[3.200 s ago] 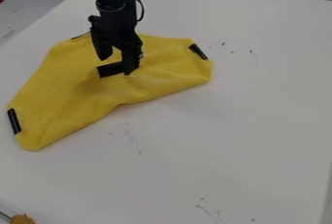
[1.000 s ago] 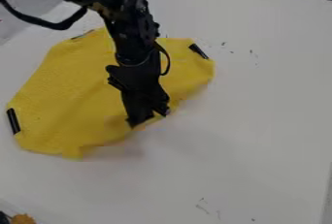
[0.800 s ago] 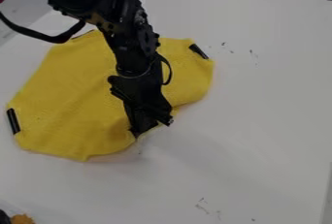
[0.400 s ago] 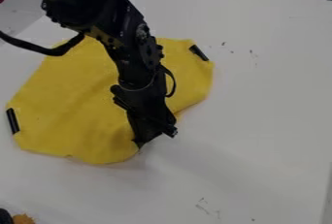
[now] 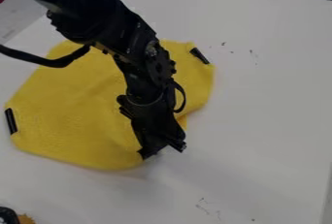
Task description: The cloth is spread to the right
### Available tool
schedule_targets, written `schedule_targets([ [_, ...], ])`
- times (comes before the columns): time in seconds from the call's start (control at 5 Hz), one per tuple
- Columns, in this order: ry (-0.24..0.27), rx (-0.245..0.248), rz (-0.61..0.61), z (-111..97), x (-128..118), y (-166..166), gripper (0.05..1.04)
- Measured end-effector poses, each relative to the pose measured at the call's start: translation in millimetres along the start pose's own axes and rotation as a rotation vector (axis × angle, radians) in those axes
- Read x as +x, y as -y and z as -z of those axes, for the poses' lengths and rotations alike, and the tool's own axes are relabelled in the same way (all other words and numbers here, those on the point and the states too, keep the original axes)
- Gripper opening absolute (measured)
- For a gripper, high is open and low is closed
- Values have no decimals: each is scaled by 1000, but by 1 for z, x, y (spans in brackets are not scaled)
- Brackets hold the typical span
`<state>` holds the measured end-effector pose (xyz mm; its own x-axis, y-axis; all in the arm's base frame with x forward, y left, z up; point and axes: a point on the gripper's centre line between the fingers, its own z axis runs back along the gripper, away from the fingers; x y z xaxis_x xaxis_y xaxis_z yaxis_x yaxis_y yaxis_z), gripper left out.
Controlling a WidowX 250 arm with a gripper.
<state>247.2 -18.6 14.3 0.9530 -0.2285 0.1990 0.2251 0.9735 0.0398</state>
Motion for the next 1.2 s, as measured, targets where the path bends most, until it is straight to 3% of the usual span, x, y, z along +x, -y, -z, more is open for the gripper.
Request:
schedule_targets([
  [0.4,-16,58,105,-4,-5,25,797],
  [0.6,-7,42,100,-4,-4,33,1003],
  [1.2,5,61,139,-26,17,55,1000],
])
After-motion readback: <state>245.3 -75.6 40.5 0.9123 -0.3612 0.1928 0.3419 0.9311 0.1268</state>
